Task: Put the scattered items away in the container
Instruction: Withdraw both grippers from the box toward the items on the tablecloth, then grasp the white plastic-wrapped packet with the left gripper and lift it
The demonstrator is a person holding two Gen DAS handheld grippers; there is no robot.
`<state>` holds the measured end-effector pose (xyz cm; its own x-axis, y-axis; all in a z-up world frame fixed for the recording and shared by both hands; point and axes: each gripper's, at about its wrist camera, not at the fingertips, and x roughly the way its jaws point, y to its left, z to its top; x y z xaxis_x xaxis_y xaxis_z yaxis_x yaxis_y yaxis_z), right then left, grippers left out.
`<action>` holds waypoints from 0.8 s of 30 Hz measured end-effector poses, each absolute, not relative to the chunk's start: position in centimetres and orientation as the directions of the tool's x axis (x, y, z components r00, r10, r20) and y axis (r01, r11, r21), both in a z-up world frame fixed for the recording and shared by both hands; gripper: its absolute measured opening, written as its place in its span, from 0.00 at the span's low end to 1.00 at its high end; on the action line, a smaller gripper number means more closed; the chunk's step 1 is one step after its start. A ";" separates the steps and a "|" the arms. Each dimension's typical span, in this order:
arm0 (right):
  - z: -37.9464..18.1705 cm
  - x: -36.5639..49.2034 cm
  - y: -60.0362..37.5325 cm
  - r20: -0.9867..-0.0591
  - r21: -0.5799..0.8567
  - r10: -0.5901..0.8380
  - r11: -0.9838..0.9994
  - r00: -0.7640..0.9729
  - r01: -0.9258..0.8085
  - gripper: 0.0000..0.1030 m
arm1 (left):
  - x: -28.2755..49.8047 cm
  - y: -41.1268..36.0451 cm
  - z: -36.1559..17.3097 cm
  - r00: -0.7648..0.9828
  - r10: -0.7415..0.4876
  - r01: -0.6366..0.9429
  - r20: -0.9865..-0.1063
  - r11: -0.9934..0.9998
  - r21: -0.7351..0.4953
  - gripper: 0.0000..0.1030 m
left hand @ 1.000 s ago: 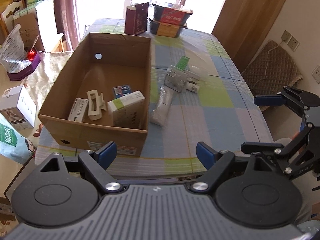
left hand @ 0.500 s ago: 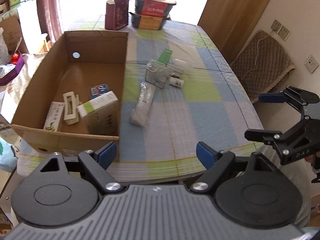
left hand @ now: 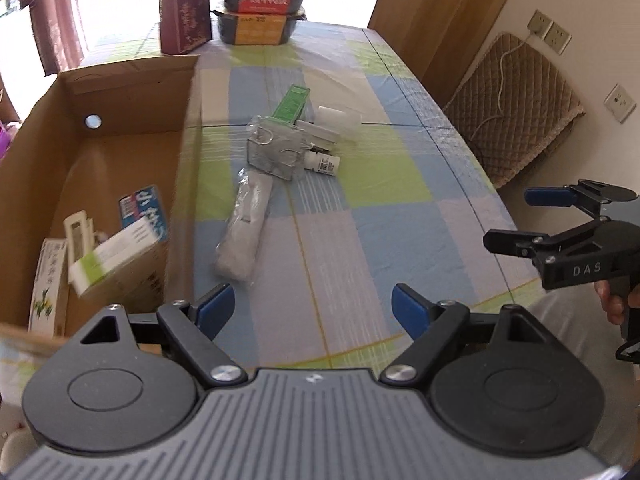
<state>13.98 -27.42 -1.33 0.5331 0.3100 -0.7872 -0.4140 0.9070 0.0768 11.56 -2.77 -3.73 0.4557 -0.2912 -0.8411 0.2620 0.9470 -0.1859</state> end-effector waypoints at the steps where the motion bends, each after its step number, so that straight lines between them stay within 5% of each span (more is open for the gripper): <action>1: -1.6 14.5 -27.8 -0.788 0.087 0.305 0.915 0.535 -0.395 1.00 | 12.2 -3.2 -4.0 0.451 -0.288 0.270 -0.845 0.946 -0.179 0.78; 13: -5.6 21.5 -32.0 -0.810 0.183 0.240 0.970 0.535 -0.159 1.00 | 23.1 -7.2 -10.4 0.306 -0.103 0.341 -0.947 0.940 0.008 0.56; 24: -7.9 24.0 -34.4 -0.824 0.265 0.260 0.962 0.504 -0.062 1.00 | 27.7 -8.7 -17.3 0.204 0.088 0.380 -0.975 0.911 0.162 0.53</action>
